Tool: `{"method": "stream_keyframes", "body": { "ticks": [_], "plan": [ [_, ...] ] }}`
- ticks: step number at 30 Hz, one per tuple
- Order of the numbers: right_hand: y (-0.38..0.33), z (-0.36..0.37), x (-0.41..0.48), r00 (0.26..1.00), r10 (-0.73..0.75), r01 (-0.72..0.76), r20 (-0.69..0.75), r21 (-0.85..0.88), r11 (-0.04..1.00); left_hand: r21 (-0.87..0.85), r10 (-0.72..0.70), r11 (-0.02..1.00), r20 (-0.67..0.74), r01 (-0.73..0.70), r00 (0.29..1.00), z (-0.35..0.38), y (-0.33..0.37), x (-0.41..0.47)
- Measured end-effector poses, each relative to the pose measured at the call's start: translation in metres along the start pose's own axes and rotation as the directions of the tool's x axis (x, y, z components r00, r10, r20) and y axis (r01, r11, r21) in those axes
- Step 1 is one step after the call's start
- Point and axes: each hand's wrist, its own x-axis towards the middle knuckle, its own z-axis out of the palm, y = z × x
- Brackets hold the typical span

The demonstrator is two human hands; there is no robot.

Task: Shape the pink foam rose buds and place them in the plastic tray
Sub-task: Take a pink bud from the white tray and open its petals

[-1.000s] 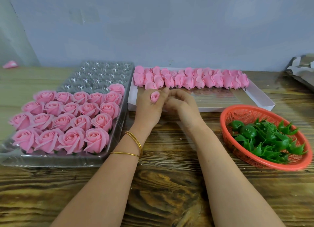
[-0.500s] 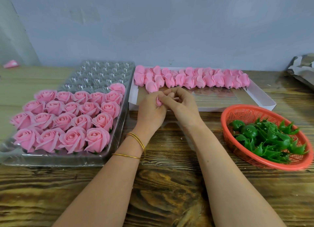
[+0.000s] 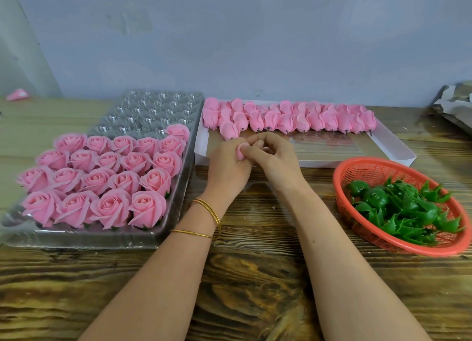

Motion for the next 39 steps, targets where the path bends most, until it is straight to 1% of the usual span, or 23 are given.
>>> {"method": "stream_keyframes", "body": {
  "ticks": [4,8,12,14,16,19,21,23,25,27,29,31,34,36,39],
  "plan": [
    [0.002,0.000,0.001,1.000,0.003,-0.003,0.002,0.001,1.000,0.011,0.016,1.000,0.000,-0.016,1.000,0.000,0.001,-0.001],
    [0.003,-0.002,0.001,1.000,-0.001,0.001,0.007,0.000,1.000,0.032,0.002,0.999,0.000,-0.002,1.000,0.000,0.001,-0.001],
    [0.005,-0.003,0.001,1.000,-0.010,0.010,0.024,0.009,1.000,0.017,-0.007,1.000,-0.010,0.007,1.000,-0.001,0.003,-0.001],
    [0.005,-0.002,0.000,0.999,-0.006,0.004,0.032,0.044,0.999,0.008,-0.035,0.999,-0.004,0.035,0.999,-0.002,0.004,0.000],
    [0.003,-0.003,0.001,0.999,0.021,-0.025,0.030,0.119,0.993,0.002,-0.060,0.998,0.004,0.060,0.998,-0.002,0.004,0.001],
    [0.001,-0.005,0.004,0.997,0.077,-0.074,-0.004,0.210,0.975,-0.007,-0.035,0.999,-0.044,0.035,0.998,-0.002,0.004,0.003],
    [0.002,-0.006,0.005,0.997,0.076,-0.073,-0.009,0.175,0.982,-0.023,-0.016,1.000,-0.087,0.014,0.996,-0.002,0.004,0.006],
    [0.004,-0.006,0.003,0.999,0.043,-0.045,0.027,0.091,0.995,-0.073,-0.039,0.997,-0.108,0.031,0.993,-0.002,0.004,0.008],
    [0.006,-0.004,0.000,0.995,0.012,-0.019,0.102,0.073,0.997,-0.172,-0.097,0.982,-0.106,0.078,0.990,-0.001,0.004,0.007],
    [0.008,-0.003,0.000,0.982,-0.003,-0.007,0.187,0.055,0.998,-0.306,-0.165,0.943,-0.089,0.131,0.982,0.001,0.006,0.006],
    [0.009,-0.002,-0.001,0.973,-0.009,0.006,0.232,0.016,1.000,-0.401,-0.238,0.896,-0.065,0.193,0.969,0.003,0.006,0.006],
    [0.009,-0.002,-0.001,0.974,-0.017,0.021,0.226,-0.016,1.000,-0.427,-0.272,0.873,-0.030,0.234,0.962,0.004,0.005,0.006],
    [0.009,-0.002,-0.001,0.982,-0.049,0.059,0.184,-0.046,0.997,-0.438,-0.231,0.874,0.002,0.208,0.973,0.004,0.007,0.005],
    [0.010,-0.001,0.000,0.985,-0.053,0.061,0.166,-0.040,0.997,-0.470,-0.221,0.857,0.034,0.210,0.975,0.002,0.009,0.004],
    [0.010,-0.002,0.001,0.981,-0.047,0.048,0.189,-0.001,0.999,-0.491,-0.250,0.835,0.062,0.248,0.966,0.001,0.012,0.003]
  ]
}}
